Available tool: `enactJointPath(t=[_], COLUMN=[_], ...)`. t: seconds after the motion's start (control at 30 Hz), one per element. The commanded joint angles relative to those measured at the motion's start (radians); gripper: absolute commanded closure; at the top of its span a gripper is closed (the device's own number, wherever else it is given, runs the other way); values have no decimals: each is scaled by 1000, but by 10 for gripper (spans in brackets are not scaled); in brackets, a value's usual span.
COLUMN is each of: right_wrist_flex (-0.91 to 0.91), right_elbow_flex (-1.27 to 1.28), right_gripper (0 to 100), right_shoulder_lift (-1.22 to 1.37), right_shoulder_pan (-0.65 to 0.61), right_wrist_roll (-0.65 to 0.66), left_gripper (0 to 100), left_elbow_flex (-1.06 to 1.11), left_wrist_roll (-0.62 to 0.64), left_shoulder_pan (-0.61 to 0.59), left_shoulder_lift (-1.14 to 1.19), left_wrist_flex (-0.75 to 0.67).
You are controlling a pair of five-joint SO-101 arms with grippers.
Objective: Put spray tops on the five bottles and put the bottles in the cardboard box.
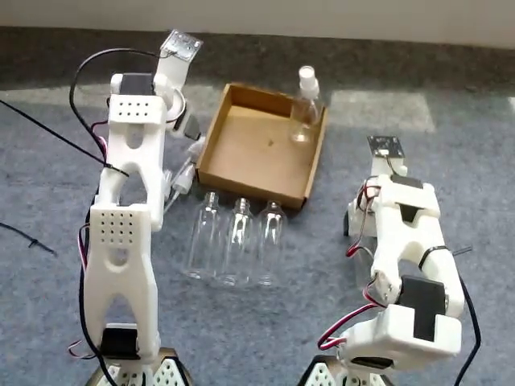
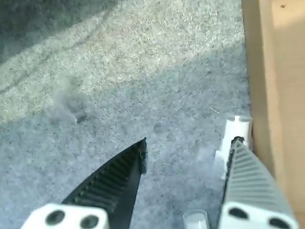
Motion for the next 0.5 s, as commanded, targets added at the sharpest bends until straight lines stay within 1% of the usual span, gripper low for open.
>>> enactJointPath(t=[0.0, 0.13, 0.23, 0.47], right_wrist_flex=[12, 12, 12, 12], right_elbow_flex=[-50, -50, -50, -48], right_gripper=[995, 995, 995, 995], right_shoulder_lift=[-4, -4, -4, -4], right_shoulder_pan=[-13, -13, -13, -13], right_wrist_roll=[9, 8, 5, 5], left_gripper=[737, 737, 737, 737], left_elbow_flex=[-27, -28, -27, -15], left_wrist_roll=[0, -3, -43, -49], left_shoulder_pan=[22, 16, 16, 10], left_shoulder_lift=[-19, -19, -18, -12], left_wrist_flex=[20, 52, 81, 80])
